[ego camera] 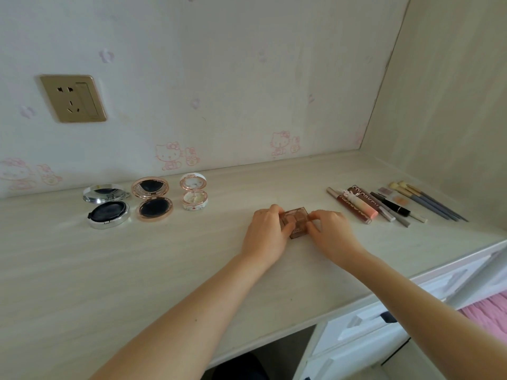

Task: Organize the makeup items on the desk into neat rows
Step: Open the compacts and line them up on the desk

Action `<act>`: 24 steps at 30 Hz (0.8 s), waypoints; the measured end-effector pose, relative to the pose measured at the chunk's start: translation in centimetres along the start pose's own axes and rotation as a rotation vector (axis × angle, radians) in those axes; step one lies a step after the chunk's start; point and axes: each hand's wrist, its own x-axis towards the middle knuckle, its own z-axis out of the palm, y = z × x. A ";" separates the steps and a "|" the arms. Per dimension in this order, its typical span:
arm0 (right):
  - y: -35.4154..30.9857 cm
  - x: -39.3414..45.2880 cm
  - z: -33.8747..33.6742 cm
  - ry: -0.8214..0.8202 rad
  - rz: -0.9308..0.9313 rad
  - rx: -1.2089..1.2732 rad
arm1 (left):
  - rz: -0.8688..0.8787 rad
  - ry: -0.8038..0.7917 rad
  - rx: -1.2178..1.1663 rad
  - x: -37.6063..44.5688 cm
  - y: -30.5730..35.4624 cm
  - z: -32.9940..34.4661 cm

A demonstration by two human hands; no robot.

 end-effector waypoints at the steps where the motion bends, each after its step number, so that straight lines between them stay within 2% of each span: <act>1: 0.0 -0.2 -0.1 0.013 0.012 0.024 | -0.007 0.009 -0.035 -0.2 0.1 -0.1; 6: -0.2 -1.2 -0.5 0.087 0.096 0.202 | -0.039 0.057 -0.244 -1.5 0.7 -0.8; 10: -1.2 -1.9 -0.8 0.107 0.072 0.296 | -0.075 0.106 -0.387 -2.4 0.7 -2.0; 17: -5.0 -3.1 -0.6 0.014 -0.010 0.446 | -0.176 0.077 -0.555 -4.2 -1.1 -6.3; 24: -10.5 -4.5 0.7 -0.127 -0.088 0.542 | -0.364 0.060 -0.932 -7.5 -3.8 -11.9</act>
